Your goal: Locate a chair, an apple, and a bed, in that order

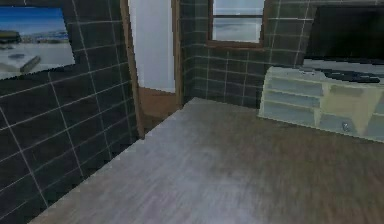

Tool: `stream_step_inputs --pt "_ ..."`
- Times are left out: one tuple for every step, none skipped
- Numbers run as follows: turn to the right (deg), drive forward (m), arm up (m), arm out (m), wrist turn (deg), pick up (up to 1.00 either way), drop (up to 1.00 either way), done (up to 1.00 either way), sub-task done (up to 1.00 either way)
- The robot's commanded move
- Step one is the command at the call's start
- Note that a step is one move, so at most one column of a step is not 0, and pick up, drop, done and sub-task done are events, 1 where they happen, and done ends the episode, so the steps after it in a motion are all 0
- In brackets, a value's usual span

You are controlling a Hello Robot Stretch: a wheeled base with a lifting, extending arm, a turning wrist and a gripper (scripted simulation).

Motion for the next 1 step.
stream_step_inputs --pt "0.0 1.00 0.00 0.00 0.0 0.00 0.00 0.00 0.00"
